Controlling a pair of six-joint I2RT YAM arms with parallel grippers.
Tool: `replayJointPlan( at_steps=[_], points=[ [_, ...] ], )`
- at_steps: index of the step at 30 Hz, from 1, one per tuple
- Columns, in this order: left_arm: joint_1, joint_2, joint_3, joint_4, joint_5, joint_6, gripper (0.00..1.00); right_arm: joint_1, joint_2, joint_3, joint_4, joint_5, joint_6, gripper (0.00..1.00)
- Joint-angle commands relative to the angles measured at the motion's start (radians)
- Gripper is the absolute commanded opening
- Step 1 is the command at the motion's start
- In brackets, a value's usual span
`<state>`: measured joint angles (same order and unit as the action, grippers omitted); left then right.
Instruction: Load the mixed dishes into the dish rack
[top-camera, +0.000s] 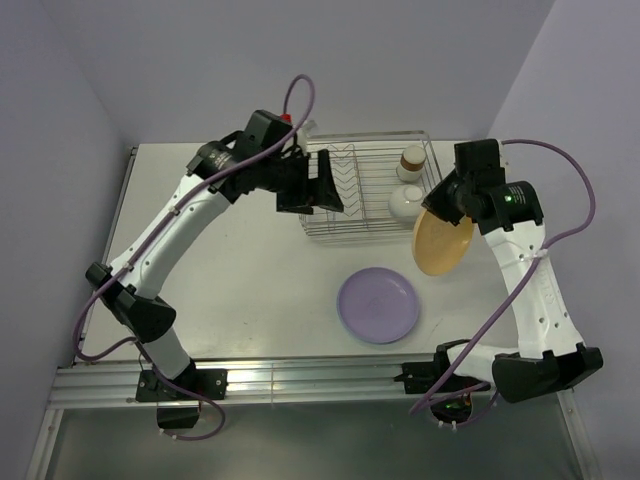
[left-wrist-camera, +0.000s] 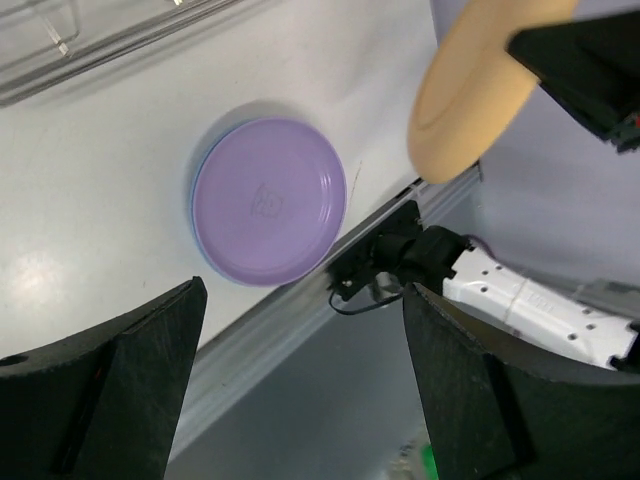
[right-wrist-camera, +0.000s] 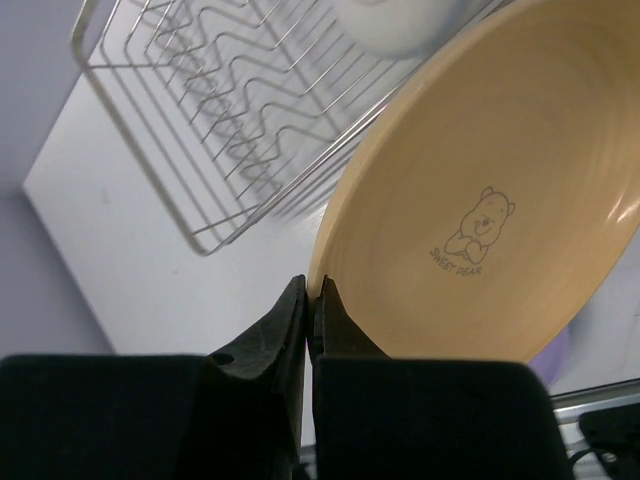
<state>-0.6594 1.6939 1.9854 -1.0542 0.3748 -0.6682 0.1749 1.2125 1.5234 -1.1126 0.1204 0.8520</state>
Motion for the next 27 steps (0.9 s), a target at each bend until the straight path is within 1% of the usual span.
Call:
replayJointPlan(
  at_steps=[1,2,3,4,6,7,8,9,10,12,13,15,20,27],
  points=[
    [-0.106,0.026,0.125,0.004,-0.169,0.107,0.86,0.023,0.021,0.064,-0.026,-0.096,0.136,0.0],
    [-0.146,0.039,0.139,-0.004,-0.225,0.12,0.86,0.029,0.024,0.064,-0.021,-0.106,0.151,0.0],
    [-0.161,0.046,0.15,-0.009,-0.226,0.127,0.87,0.031,0.025,0.063,-0.016,-0.114,0.168,0.0],
    [-0.173,0.052,0.167,-0.016,-0.275,0.131,0.87,0.032,0.025,0.061,-0.009,-0.129,0.203,0.0],
    [-0.201,0.061,0.174,-0.029,-0.322,0.14,0.87,0.04,0.024,0.064,0.014,-0.174,0.24,0.0],
    [-0.209,0.059,0.17,-0.032,-0.367,0.14,0.87,0.049,0.025,0.066,0.028,-0.189,0.272,0.0],
    [-0.218,0.058,0.164,-0.029,-0.369,0.142,0.87,0.052,0.027,0.064,0.036,-0.206,0.289,0.0],
    [-0.223,0.05,0.153,-0.026,-0.408,0.14,0.87,0.057,0.028,0.063,0.046,-0.247,0.307,0.0],
    [-0.224,0.044,0.123,-0.023,-0.437,0.14,0.88,0.069,0.033,0.061,0.065,-0.264,0.341,0.0],
    [-0.229,0.008,0.072,0.022,-0.451,0.145,0.88,0.092,0.039,0.069,0.077,-0.269,0.369,0.0],
    [-0.232,-0.009,0.011,0.043,-0.453,0.145,0.88,0.119,0.054,0.087,0.079,-0.248,0.381,0.0],
    [-0.235,-0.045,-0.051,0.094,-0.444,0.142,0.88,0.144,0.074,0.103,0.074,-0.237,0.39,0.0],
    [-0.244,-0.033,-0.028,0.085,-0.43,0.154,0.88,0.221,0.119,0.107,0.108,-0.231,0.432,0.0],
    [-0.255,-0.068,-0.036,0.099,-0.45,0.179,0.88,0.247,0.193,0.152,0.109,-0.223,0.421,0.0]
  ],
)
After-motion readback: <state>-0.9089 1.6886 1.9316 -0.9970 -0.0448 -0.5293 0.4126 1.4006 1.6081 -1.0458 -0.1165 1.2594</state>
